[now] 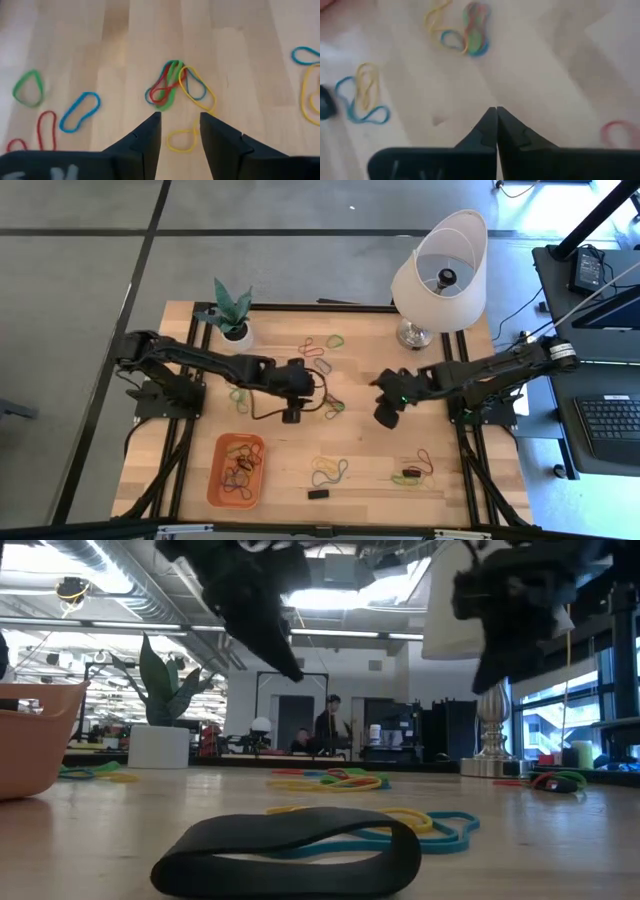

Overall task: Pick and place rubber bands into bin
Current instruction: Put the yellow rubber band into the orange bin

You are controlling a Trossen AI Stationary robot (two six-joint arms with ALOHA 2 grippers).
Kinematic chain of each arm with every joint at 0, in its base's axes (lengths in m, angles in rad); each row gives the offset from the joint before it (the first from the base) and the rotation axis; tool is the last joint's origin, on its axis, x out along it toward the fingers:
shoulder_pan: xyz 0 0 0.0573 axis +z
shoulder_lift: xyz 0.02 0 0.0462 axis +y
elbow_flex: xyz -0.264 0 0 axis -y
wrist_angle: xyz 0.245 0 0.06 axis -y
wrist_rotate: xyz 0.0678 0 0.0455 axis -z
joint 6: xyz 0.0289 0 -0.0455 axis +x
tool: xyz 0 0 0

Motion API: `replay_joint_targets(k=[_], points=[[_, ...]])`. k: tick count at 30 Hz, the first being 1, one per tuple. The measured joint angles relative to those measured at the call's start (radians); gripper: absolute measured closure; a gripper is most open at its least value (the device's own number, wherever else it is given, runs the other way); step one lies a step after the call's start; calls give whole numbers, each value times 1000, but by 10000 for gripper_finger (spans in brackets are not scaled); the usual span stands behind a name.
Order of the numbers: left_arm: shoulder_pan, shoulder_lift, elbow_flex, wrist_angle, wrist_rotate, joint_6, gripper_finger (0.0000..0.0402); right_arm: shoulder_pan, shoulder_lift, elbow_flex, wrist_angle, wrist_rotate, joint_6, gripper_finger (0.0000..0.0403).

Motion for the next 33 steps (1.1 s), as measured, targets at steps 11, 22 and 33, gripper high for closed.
replay_joint_targets(k=[11, 22, 33], points=[[-44, 354, 331, -380, 21, 31, 298, 148, -148, -191, 147, 0, 189, 402], [-50, 534, 399, -359, 19, 34, 280, 209, -169, -199, 168, 1, 143, 402], [-73, 476, 386, -421, 53, -101, 392, 211, -170, -199, 166, 1, 86, 402]])
